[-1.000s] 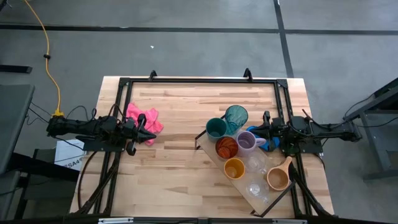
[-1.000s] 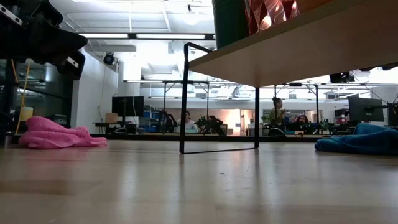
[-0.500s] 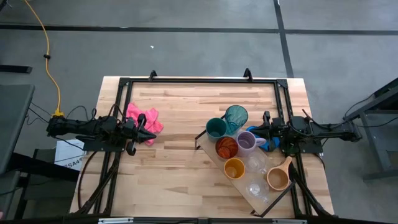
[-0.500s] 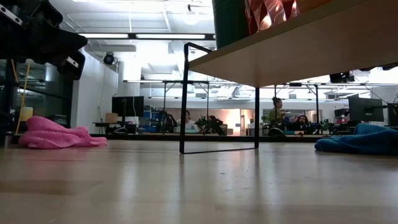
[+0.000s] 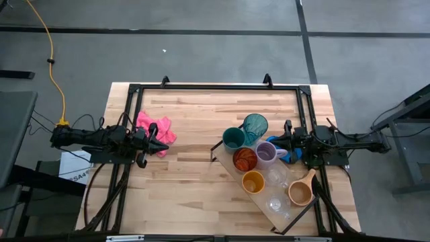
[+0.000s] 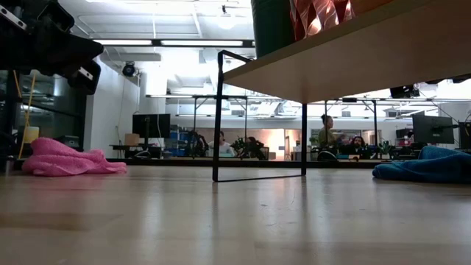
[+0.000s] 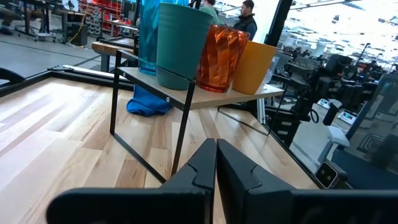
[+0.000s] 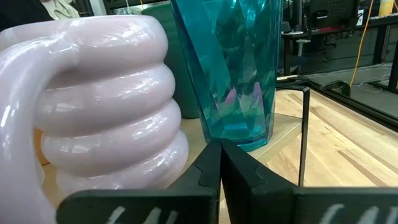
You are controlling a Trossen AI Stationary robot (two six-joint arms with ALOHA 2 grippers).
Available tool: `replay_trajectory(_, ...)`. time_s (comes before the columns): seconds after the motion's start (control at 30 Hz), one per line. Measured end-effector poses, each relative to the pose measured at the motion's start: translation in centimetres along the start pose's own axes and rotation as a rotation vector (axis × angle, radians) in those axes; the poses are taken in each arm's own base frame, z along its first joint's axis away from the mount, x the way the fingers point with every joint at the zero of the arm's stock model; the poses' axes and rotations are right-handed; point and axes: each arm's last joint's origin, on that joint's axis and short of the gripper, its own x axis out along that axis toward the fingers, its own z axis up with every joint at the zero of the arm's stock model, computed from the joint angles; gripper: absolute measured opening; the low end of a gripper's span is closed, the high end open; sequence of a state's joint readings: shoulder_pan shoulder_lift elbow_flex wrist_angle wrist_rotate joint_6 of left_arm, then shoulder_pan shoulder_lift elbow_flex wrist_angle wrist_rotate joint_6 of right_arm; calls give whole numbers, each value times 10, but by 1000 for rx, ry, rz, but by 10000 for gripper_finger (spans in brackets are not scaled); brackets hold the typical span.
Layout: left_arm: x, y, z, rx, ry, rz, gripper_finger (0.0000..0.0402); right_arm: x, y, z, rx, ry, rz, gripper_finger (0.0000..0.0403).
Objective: Stack small to large cups/mugs on shelf
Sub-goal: Return to Home Position
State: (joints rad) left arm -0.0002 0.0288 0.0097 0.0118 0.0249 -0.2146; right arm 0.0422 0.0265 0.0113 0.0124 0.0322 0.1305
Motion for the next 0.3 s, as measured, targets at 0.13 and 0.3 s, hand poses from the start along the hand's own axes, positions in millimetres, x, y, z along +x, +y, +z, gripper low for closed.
replay_trajectory(0.13,0,0,0,0,0,0,1,0,0,0,0,0,0,0)
replay_trajectory(0.3,0,0,0,0,0,0,3,0,0,0,0,0,0,0)
